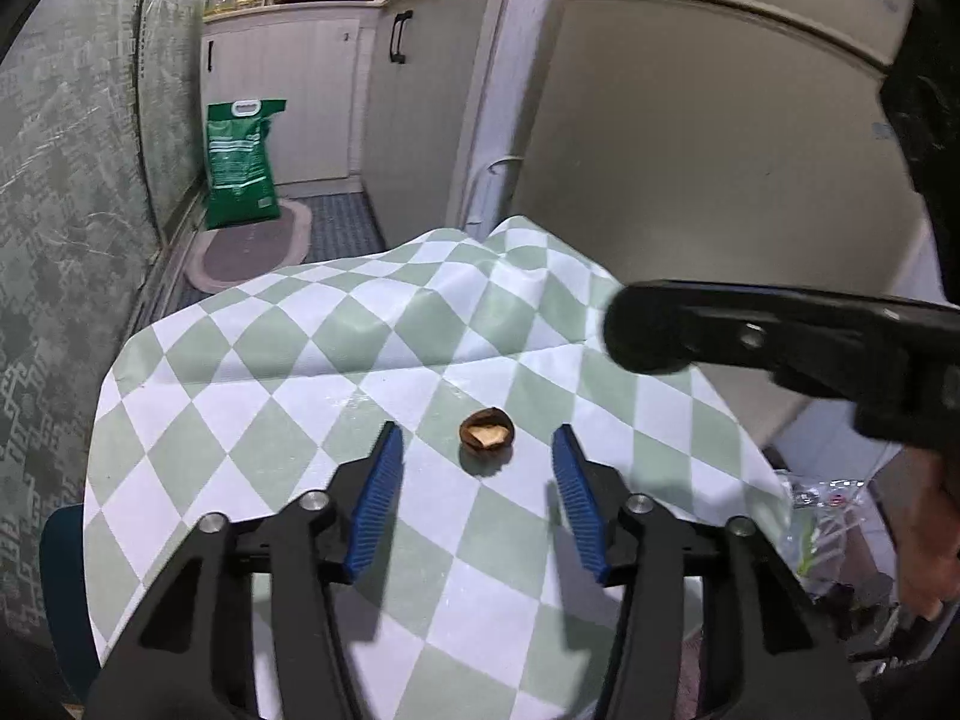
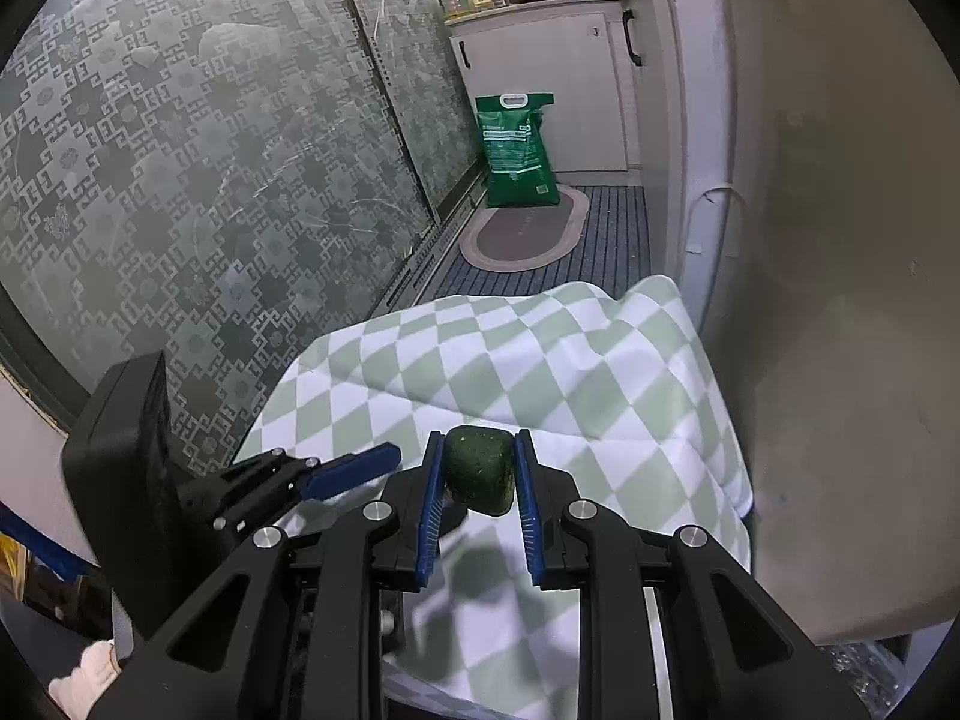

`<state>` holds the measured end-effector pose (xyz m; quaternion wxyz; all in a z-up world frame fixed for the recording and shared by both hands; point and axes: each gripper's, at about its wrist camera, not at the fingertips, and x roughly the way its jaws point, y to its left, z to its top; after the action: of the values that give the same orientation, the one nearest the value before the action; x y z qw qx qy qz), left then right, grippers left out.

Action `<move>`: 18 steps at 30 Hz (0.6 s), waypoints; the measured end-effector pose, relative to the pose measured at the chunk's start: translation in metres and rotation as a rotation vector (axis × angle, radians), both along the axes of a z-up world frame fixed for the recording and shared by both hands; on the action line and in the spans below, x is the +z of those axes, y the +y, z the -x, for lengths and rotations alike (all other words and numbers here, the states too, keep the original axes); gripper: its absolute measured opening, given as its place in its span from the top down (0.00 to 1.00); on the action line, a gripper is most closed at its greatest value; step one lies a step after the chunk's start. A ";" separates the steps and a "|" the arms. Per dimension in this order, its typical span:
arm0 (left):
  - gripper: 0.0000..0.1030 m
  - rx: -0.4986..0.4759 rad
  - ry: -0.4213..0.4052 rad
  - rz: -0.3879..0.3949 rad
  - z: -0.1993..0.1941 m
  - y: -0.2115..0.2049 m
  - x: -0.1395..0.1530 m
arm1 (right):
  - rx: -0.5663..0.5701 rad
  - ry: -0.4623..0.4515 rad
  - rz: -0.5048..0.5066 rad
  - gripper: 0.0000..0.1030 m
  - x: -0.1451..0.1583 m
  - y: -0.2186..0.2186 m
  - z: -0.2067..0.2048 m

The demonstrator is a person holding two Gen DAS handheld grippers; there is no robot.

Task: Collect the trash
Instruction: 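Grasp the small brown nut shell with the left gripper while the right gripper holds the lime, then carry the nut shell with the left gripper while the right gripper carries the lime to the bin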

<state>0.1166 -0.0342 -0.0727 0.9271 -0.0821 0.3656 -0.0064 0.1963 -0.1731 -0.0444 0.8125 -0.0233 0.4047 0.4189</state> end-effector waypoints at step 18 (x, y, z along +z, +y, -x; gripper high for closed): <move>0.79 0.028 0.014 -0.054 -0.012 -0.005 -0.005 | 0.003 -0.001 0.004 0.78 -0.004 -0.019 0.000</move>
<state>0.1282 -0.0394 -0.0781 0.9264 -0.0619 0.3710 0.0168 0.1962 -0.1926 -0.0479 0.8121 -0.0257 0.4050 0.4194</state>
